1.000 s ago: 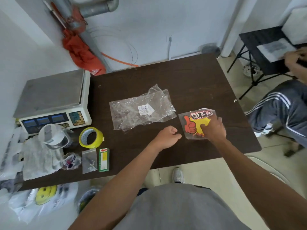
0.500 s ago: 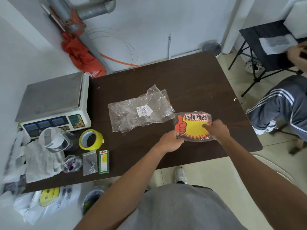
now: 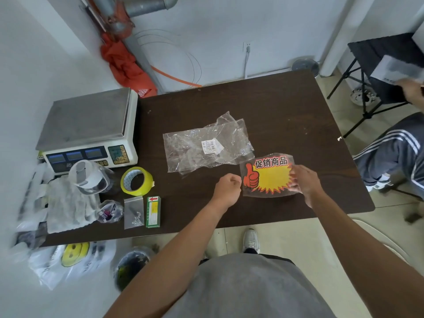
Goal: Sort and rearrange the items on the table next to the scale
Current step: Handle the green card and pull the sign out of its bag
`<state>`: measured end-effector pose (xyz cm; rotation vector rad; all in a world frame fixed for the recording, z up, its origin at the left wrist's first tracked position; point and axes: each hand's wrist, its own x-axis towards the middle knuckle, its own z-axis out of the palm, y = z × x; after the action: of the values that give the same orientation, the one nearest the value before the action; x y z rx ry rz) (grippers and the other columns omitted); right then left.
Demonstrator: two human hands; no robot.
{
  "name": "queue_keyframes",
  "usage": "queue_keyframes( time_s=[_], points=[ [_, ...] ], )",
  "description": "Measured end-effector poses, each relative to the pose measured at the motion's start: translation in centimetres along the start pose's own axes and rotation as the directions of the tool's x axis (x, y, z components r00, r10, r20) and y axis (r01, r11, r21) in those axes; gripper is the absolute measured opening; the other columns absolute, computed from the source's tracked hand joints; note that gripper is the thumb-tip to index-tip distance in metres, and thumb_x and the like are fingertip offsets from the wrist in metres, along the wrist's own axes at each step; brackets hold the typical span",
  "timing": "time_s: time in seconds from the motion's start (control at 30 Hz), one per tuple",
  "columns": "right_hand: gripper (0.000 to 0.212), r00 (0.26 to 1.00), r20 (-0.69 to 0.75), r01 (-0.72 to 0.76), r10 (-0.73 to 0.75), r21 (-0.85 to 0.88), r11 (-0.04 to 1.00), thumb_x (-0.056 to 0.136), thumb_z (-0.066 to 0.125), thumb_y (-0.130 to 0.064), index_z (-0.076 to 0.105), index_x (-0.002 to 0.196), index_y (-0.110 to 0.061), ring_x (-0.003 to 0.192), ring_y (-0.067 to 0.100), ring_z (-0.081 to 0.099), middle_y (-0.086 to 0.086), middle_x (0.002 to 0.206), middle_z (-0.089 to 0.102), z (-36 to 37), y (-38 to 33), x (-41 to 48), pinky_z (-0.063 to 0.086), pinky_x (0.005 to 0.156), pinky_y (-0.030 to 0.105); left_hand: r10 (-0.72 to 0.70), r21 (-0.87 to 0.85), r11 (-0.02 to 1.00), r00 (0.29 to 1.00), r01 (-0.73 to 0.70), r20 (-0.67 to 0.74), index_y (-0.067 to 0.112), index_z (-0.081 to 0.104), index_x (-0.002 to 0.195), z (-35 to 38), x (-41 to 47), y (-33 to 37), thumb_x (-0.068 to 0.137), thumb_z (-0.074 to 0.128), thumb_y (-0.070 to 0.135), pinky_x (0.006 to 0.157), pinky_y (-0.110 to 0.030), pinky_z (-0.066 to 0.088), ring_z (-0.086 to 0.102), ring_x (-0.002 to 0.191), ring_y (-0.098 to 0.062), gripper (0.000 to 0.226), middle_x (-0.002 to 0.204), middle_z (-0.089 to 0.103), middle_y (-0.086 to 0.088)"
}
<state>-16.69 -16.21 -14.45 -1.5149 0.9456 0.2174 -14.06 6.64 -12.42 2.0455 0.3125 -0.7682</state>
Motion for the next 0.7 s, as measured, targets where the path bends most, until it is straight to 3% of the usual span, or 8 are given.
queue_keyframes(
  time_s=[0.13, 0.2, 0.27, 0.37, 0.5, 0.63, 0.7],
  points=[
    [0.016, 0.997, 0.055, -0.057, 0.057, 0.007, 0.998, 0.093, 0.048, -0.016, 0.062, 0.087, -0.011, 0.069, 0.019, 0.052, 0.006, 0.080, 0.057, 2.1, 1.2, -1.0, 0.050, 0.065, 0.031, -0.109, -0.005, 0.994, 0.993, 0.109, -0.038, 0.015, 0.059, 0.126, -1.0, -0.2, -2.2, 0.083, 0.067, 0.045, 0.097, -0.040, 0.055, 0.071, 0.102, -0.022, 0.052, 0.115, 0.071, -0.005],
    [0.018, 0.992, 0.108, -0.061, 0.063, -0.020, 0.998, 0.092, 0.048, -0.016, 0.060, 0.078, -0.013, 0.063, 0.018, 0.049, 0.005, 0.073, 0.053, 3.4, 1.7, -1.5, 0.048, 0.064, 0.031, -0.158, -0.108, 0.982, 0.987, 0.153, -0.040, 0.011, 0.063, 0.103, -2.1, -0.7, -3.0, 0.085, 0.072, 0.035, 0.092, -0.039, 0.058, 0.072, 0.087, -0.021, 0.031, 0.102, 0.072, -0.009],
    [0.021, 0.986, 0.154, -0.061, 0.070, -0.064, 0.996, 0.094, 0.048, -0.016, 0.060, 0.077, -0.012, 0.063, 0.019, 0.052, 0.004, 0.071, 0.056, 4.7, 2.3, -2.0, 0.049, 0.066, 0.032, -0.211, -0.248, 0.948, 0.977, 0.199, -0.023, 0.013, 0.060, 0.078, -3.2, -1.1, -4.0, 0.091, 0.072, 0.016, 0.074, -0.033, 0.059, 0.068, 0.065, -0.018, 0.017, 0.084, 0.069, -0.010],
    [0.018, 0.967, 0.235, -0.065, 0.092, -0.120, 0.991, 0.094, 0.050, -0.015, 0.062, 0.082, -0.009, 0.065, 0.021, 0.056, 0.007, 0.074, 0.058, 6.4, 2.6, -2.3, 0.052, 0.068, 0.034, -0.243, -0.381, 0.900, 0.969, 0.211, -0.036, 0.008, 0.068, 0.085, -5.1, -1.7, -5.6, 0.091, 0.070, 0.005, 0.047, -0.020, 0.053, 0.063, 0.047, -0.011, 0.008, 0.080, 0.070, -0.013],
    [0.019, 0.936, 0.337, -0.017, 0.105, -0.253, 0.967, 0.094, 0.052, -0.018, 0.062, 0.095, -0.001, 0.074, 0.028, 0.061, 0.014, 0.088, 0.060, 8.9, 2.4, -2.7, 0.055, 0.071, 0.037, -0.239, -0.463, 0.865, 0.970, 0.194, -0.039, 0.009, 0.069, 0.083, -7.7, -2.7, -7.7, 0.091, 0.068, 0.002, 0.055, -0.024, 0.053, 0.057, 0.051, -0.013, 0.011, 0.078, 0.067, -0.015],
    [0.020, 0.902, 0.413, 0.016, 0.127, -0.326, 0.945, 0.092, 0.056, -0.021, 0.063, 0.095, -0.003, 0.065, 0.028, 0.064, 0.014, 0.084, 0.057, 11.7, 2.2, -3.6, 0.055, 0.069, 0.036, -0.255, -0.531, 0.825, 0.966, 0.193, -0.044, 0.014, 0.066, 0.082, -9.7, -3.7, -10.1, 0.091, 0.068, 0.002, 0.077, -0.037, 0.056, 0.059, 0.061, -0.017, 0.015, 0.082, 0.069, -0.013],
    [0.025, 0.886, 0.441, 0.030, 0.141, -0.357, 0.934, 0.091, 0.058, -0.024, 0.065, 0.099, -0.001, 0.068, 0.029, 0.066, 0.016, 0.086, 0.061, 13.1, 2.3, -4.1, 0.055, 0.068, 0.036, -0.255, -0.554, 0.811, 0.966, 0.189, -0.044, 0.015, 0.067, 0.084, -11.0, -4.4, -11.4, 0.092, 0.069, 0.004, 0.079, -0.038, 0.058, 0.061, 0.064, -0.017, 0.014, 0.082, 0.070, -0.010]
  ],
)
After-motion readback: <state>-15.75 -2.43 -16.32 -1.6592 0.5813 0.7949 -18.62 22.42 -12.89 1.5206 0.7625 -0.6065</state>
